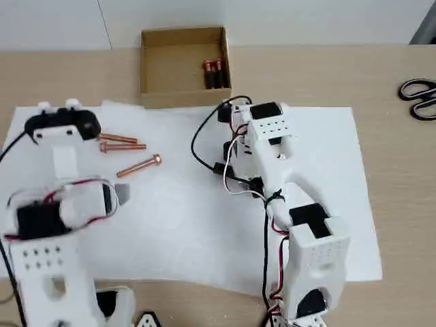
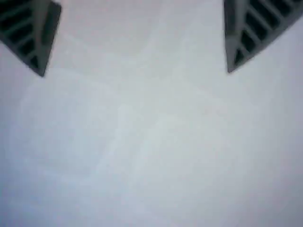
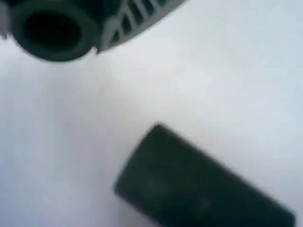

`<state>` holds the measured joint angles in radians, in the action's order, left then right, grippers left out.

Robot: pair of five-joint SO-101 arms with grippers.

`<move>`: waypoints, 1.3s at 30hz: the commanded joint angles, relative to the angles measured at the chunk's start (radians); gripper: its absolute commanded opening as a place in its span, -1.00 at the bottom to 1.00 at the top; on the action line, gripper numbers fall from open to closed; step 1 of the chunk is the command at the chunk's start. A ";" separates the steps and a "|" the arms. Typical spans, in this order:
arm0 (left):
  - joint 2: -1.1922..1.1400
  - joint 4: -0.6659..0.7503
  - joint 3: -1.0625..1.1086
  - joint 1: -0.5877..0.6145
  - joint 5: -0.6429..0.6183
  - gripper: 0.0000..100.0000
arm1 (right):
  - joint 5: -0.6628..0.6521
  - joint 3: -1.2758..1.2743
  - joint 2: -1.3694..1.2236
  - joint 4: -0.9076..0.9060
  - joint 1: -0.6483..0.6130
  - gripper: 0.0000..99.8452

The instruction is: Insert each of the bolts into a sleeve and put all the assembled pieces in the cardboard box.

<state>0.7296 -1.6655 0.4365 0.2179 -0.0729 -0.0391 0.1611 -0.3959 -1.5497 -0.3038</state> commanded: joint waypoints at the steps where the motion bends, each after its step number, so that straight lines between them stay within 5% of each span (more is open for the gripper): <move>1: -0.187 -0.014 -0.137 0.000 0.046 -0.54 | -0.034 0.046 0.140 -0.021 0.013 -0.99; 8: -0.535 0.037 -0.335 -0.028 0.468 -0.53 | -0.060 0.044 0.220 -0.027 0.027 -0.99; 16: -0.848 0.381 -0.378 -0.021 0.491 -0.54 | -0.060 0.044 0.219 -0.027 0.087 -0.99; 21: -0.956 0.416 -0.378 -0.044 0.715 -0.54 | -0.060 0.044 0.219 -0.027 0.101 -0.99; 39: -1.008 0.491 -0.380 -0.127 0.723 -0.54 | -0.055 0.044 0.217 -0.025 0.097 -0.99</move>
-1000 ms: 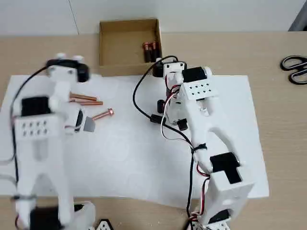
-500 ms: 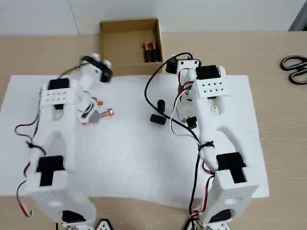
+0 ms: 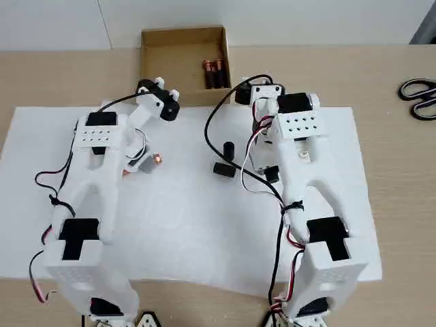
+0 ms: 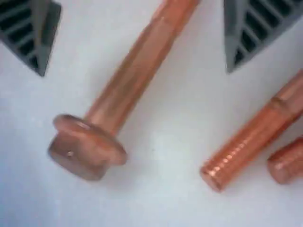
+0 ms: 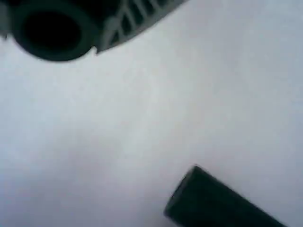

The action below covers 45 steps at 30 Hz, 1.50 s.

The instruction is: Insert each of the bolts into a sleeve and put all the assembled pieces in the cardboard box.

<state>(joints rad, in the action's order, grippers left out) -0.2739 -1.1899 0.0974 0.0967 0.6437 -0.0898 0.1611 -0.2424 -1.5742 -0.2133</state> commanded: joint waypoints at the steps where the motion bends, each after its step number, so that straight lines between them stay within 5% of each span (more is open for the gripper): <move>1: -0.014 0.015 -0.041 -0.008 0.006 -0.54 | -0.003 0.044 0.064 -0.001 0.007 -0.99; 14: -0.069 0.032 -0.041 -0.043 0.005 -0.54 | -0.003 0.043 0.064 -0.001 0.005 -0.99; 23: -0.069 0.028 -0.039 -0.055 -0.002 -0.91 | -0.002 -0.009 0.064 0.008 0.008 -0.99; 32: -0.068 0.023 -0.039 -0.057 -0.061 -0.95 | -0.002 -0.009 0.065 0.008 0.008 -0.99; 39: -0.058 -0.189 -0.154 -0.121 -0.071 -0.96 | -0.002 -0.009 0.065 0.008 0.008 -0.99; 45: -0.058 -0.396 -0.375 -0.166 -0.199 -0.99 | -0.002 -0.009 0.071 0.007 0.008 -0.99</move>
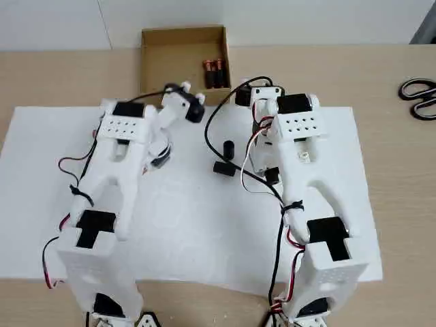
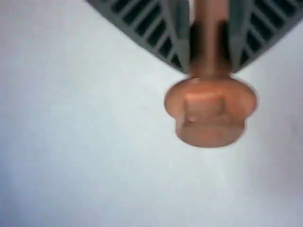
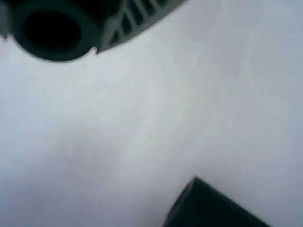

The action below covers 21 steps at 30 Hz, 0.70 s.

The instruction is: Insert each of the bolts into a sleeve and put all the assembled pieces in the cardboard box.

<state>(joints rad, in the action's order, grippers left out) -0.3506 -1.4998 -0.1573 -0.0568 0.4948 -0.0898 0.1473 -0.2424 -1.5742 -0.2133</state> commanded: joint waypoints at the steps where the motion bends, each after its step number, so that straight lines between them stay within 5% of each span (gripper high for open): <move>1: 0.018 -0.114 -0.150 -0.012 -0.075 -0.99 | -0.002 0.005 0.071 0.004 0.008 -0.99; 9: 0.087 -0.255 -0.220 -0.003 -0.290 -0.99 | -0.002 0.005 0.073 -0.001 0.007 -0.99; 21: 0.664 -0.241 0.113 -0.043 -0.298 -0.99 | -0.002 0.008 0.073 -0.022 0.005 -0.99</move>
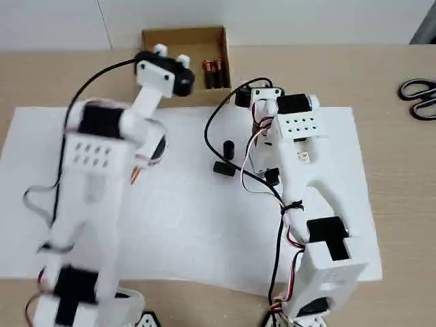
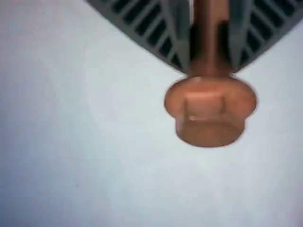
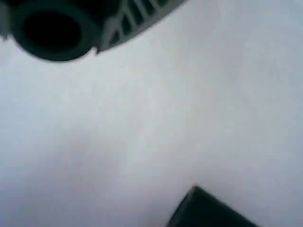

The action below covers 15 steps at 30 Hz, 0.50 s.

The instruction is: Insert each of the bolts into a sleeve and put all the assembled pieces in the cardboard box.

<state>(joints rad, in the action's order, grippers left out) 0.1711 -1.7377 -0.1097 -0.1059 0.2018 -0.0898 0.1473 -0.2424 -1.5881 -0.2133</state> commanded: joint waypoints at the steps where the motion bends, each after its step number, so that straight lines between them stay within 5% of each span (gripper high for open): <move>1: 0.167 0.014 0.113 0.020 -0.002 -0.99 | -0.002 0.008 0.073 -0.010 0.005 -0.99; 5: 0.210 0.193 0.338 0.104 0.000 -0.99 | -0.002 0.008 0.073 -0.010 0.004 -0.99; 11: 0.207 0.646 0.720 0.199 -0.006 -0.99 | -0.002 0.006 0.073 -0.010 0.004 -0.99; 15: 0.207 0.767 0.837 0.198 -0.008 -0.99 | -0.002 0.006 0.073 -0.010 0.004 -0.99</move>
<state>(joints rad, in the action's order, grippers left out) 0.3383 -1.0641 0.6866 0.0859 0.1972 -0.0898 0.1473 -0.2424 -1.5881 -0.2133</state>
